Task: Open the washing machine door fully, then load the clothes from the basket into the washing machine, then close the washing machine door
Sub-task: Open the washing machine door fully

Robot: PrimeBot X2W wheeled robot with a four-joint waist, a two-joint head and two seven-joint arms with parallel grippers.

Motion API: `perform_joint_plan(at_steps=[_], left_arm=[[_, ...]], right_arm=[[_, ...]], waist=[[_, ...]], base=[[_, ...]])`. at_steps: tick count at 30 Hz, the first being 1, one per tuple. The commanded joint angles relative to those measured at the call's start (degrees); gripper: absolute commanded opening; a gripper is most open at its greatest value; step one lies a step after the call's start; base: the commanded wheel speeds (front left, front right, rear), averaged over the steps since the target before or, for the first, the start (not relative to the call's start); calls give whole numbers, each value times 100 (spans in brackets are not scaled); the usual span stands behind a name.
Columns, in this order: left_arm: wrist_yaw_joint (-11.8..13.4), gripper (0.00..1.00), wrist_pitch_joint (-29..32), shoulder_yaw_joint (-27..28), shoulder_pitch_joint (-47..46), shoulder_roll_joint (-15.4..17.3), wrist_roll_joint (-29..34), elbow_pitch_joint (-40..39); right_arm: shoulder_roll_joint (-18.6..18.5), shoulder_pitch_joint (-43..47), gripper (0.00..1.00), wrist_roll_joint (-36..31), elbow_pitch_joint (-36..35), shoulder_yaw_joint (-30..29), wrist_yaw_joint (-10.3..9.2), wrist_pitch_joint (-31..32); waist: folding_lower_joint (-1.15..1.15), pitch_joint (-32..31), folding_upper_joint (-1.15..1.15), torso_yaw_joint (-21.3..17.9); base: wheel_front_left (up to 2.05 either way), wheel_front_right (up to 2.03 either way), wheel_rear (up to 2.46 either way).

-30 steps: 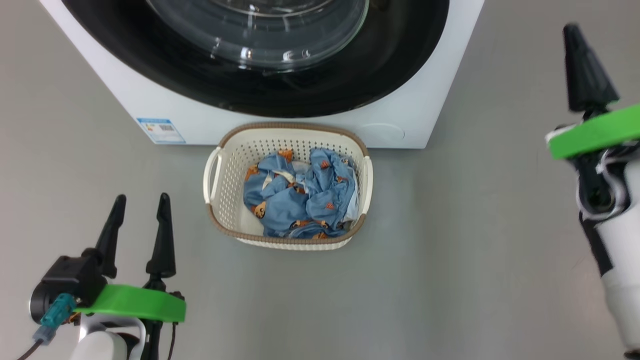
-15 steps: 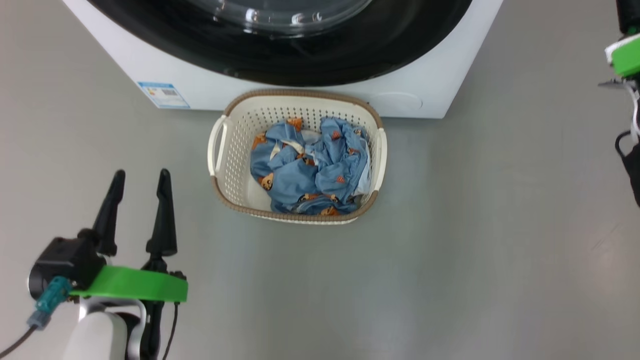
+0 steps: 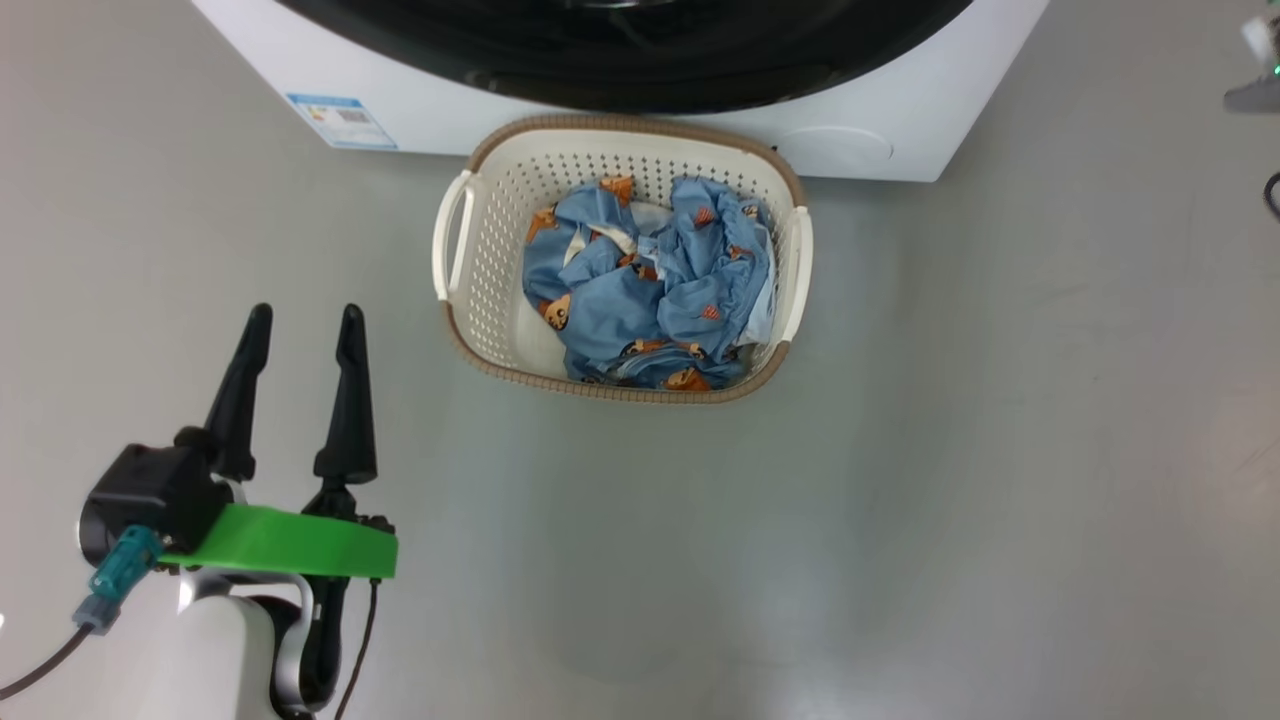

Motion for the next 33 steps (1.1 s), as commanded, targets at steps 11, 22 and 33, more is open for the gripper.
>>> perform_joint_plan(at_steps=[11, 22, 33], left_arm=[[-10, 100, -36, 105, -200, 82, -91, -40], [-10, 100, -36, 74, -282, 64, -189, -43], [-11, 100, -36, 103, -301, 30, -211, 37]], right_arm=[[14, -726, 0, 727, 132, -72, 9, 647], [107, -1298, 0, 879, 260, 46, 9, 1024], [240, -1375, 0, 1007, 404, 166, 9, 1349]], waist=[[0, 387, 0, 204], [0, 635, 0, 368], [0, 592, 0, 451]], base=[[0, 0, 0], [0, 0, 0], [0, 0, 0]])
